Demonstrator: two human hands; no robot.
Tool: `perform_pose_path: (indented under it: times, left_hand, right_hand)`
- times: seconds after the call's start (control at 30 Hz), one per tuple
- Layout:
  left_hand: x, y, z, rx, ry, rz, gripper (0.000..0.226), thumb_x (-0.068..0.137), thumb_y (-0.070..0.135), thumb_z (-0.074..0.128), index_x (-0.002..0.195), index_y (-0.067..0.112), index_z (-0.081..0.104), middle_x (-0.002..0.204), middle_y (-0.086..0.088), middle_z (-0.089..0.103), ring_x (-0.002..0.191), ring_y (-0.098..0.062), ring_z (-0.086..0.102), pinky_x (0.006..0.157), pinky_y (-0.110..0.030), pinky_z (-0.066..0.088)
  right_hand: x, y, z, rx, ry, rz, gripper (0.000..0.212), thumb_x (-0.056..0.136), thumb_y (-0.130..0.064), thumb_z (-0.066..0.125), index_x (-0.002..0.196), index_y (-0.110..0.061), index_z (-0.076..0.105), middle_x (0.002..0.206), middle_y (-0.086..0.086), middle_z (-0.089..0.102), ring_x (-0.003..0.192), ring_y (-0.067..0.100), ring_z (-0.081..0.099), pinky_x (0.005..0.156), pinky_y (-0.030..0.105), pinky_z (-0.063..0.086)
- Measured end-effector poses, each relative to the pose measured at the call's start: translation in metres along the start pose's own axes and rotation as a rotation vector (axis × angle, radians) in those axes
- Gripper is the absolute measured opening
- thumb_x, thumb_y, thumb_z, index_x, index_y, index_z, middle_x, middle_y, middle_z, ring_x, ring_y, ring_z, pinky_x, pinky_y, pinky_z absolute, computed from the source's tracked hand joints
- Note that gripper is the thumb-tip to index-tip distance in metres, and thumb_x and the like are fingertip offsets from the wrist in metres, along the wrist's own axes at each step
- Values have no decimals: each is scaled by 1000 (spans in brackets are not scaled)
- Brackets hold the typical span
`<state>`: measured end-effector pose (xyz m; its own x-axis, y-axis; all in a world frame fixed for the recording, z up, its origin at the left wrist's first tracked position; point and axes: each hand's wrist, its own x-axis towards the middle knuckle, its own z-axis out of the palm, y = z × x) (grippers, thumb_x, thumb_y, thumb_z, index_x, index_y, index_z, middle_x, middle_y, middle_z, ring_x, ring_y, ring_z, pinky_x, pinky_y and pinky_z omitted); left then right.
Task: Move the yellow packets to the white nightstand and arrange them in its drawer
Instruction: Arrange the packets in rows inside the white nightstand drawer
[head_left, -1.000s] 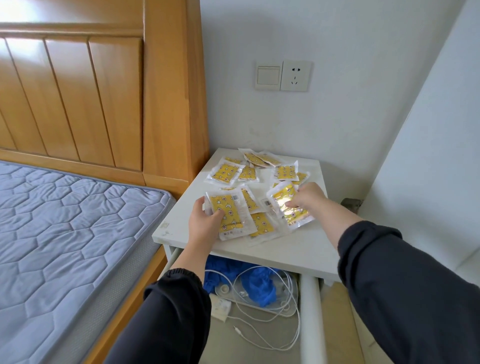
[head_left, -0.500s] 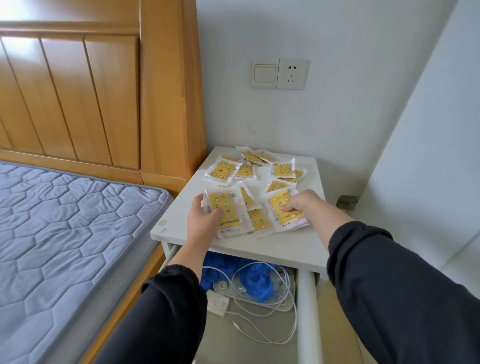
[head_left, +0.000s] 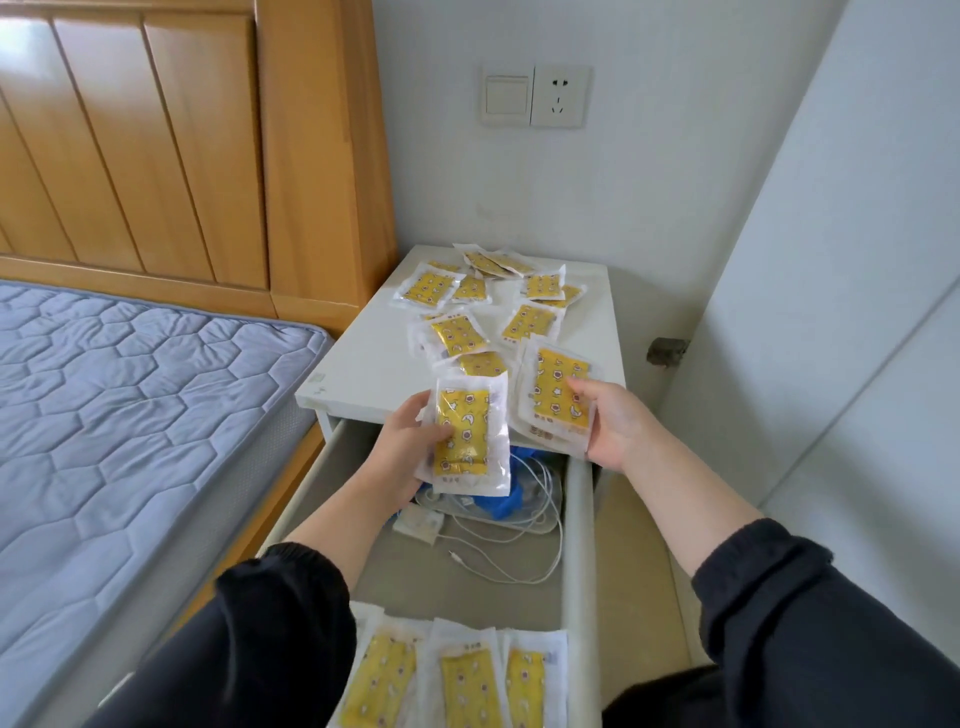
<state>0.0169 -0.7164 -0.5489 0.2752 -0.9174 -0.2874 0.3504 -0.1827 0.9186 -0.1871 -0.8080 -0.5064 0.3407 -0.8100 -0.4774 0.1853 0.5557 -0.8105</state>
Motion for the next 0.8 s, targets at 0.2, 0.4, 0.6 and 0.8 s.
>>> perform_pose_path:
  times: [0.2, 0.4, 0.6, 0.8]
  left_hand:
    - [-26, -35, -22, -58, -28, -81, 43, 94, -7, 43, 133, 12, 48, 122, -15, 63, 106, -34, 64, 82, -49, 54]
    - [-46, -62, -55, -62, 72, -288, 31, 98, -1, 39, 119, 15, 55, 105, -8, 67, 95, -28, 66, 77, -45, 53]
    - [-31, -68, -82, 395, 443, -295, 41, 97, 5, 50, 136, 17, 47, 118, -8, 62, 107, -28, 62, 92, -46, 52]
    - [-27, -74, -90, 493, 410, -359, 41, 97, 5, 50, 136, 17, 47, 120, -9, 62, 106, -27, 62, 91, -44, 52]
  right_hand:
    - [-28, 54, 7, -25, -1, -91, 17, 94, -10, 52, 106, -12, 64, 102, 12, 72, 97, 30, 67, 88, 51, 52]
    - [-35, 120, 11, -122, 46, 31, 18, 89, -10, 60, 106, -11, 65, 102, 15, 71, 97, 32, 68, 89, 53, 52]
    - [-28, 172, 10, -205, 211, 325, 8, 90, -11, 54, 96, -11, 60, 95, 14, 69, 92, 33, 67, 87, 51, 53]
    - [-35, 205, 11, -597, 261, 355, 7, 87, -1, 56, 94, -2, 56, 77, 13, 59, 63, 23, 57, 56, 26, 46]
